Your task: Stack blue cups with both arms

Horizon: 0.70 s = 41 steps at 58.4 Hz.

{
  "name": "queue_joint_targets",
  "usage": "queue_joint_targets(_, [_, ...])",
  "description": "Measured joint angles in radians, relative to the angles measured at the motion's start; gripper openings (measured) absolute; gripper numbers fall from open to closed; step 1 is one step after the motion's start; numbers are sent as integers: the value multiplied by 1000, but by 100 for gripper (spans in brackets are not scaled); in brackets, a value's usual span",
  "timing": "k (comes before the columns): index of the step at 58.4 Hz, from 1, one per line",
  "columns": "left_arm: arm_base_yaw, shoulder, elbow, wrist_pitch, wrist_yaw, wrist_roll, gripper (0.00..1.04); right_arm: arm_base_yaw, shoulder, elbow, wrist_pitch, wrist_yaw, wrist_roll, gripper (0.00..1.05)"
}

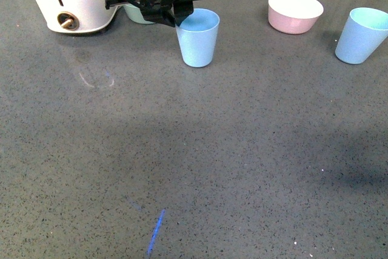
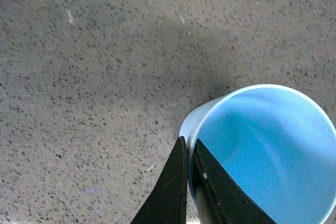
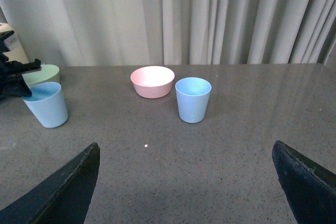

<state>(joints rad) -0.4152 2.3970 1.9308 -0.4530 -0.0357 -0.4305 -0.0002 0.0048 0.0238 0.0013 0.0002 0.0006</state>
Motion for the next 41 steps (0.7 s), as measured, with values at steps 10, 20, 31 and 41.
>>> queue_joint_targets(10, [-51, -109, -135, 29, 22, -24, 2, 0, 0, 0, 0, 0, 0, 96])
queue_joint_targets(20, [-93, -188, -239, 69, 10, -32, 2, 0, 0, 0, 0, 0, 0, 96])
queue_joint_targets(31, [-122, -183, -262, 101, -4, -30, 2, 0, 0, 0, 0, 0, 0, 96])
queue_joint_targets(41, [-146, -164, -261, 120, -23, -23, 2, 0, 0, 0, 0, 0, 0, 96])
